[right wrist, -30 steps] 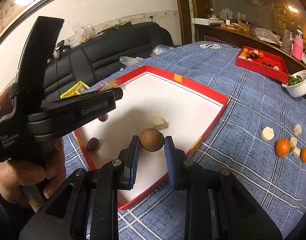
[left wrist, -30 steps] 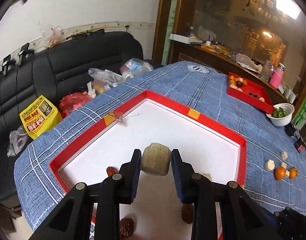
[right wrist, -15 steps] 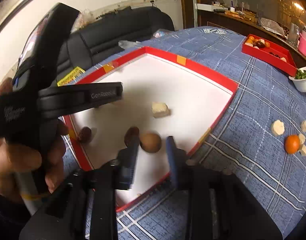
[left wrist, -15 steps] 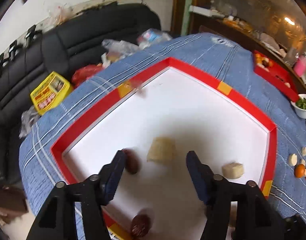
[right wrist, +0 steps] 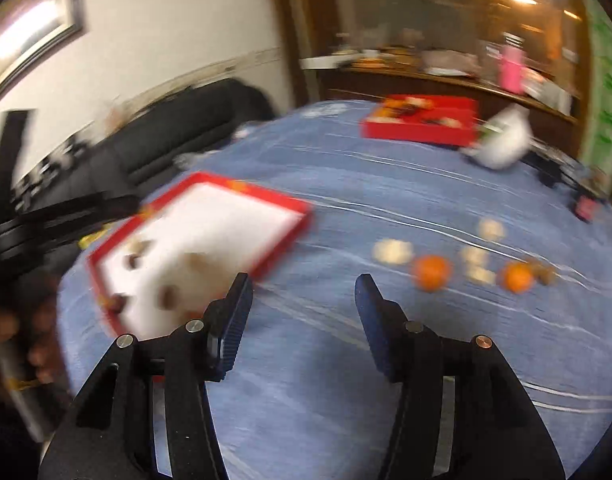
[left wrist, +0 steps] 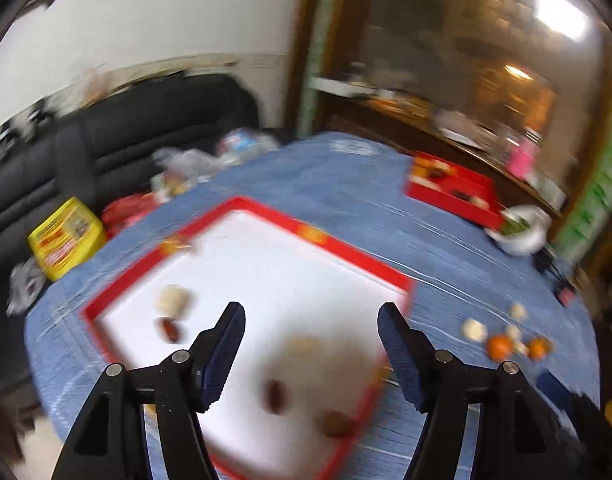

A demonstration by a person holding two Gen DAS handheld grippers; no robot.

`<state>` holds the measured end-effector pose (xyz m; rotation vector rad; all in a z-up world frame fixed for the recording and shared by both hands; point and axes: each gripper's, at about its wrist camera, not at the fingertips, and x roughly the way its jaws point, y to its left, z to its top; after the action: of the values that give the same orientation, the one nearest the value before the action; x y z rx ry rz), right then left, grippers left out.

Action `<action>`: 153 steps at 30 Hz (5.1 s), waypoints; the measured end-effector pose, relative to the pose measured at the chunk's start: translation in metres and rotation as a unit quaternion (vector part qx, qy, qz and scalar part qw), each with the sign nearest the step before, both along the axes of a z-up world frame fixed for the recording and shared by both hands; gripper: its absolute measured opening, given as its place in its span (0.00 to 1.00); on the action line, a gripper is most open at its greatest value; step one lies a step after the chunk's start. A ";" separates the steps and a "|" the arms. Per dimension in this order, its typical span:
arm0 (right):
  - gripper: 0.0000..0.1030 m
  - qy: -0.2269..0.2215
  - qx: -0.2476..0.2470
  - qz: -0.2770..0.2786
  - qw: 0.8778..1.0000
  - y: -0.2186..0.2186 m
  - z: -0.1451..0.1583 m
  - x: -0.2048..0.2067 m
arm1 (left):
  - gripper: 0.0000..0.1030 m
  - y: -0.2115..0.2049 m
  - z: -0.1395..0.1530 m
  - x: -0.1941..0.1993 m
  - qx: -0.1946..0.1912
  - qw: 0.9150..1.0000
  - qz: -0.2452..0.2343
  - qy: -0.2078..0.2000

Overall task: Organize fruits
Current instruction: 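Grasp a beige cube with the right tool while the left tool grasps a tan textured ball, then carry the held cube and tan ball over to the red box, then lower the cube and ball into the box and open both tools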

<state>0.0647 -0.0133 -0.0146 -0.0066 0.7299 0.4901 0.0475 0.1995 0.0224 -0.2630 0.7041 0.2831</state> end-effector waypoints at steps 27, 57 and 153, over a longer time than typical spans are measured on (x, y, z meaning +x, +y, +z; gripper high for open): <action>0.24 0.082 -0.043 -0.115 0.989 -0.073 -0.065 0.122 | 0.60 -0.156 -0.094 0.138 0.050 0.981 -0.155 0.103; 0.24 0.005 -0.005 -0.111 0.994 -0.129 -0.008 -0.017 | 0.27 -0.153 -0.061 -0.013 0.004 0.981 -0.192 0.024; 0.25 0.078 -0.112 0.143 0.980 0.172 -0.054 0.048 | 0.27 0.089 -0.086 0.028 0.021 0.990 0.075 0.115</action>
<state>0.1130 0.1590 -0.0682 -0.2896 0.9412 0.6862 0.0755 0.2889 -0.0635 -0.2467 0.9069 0.4766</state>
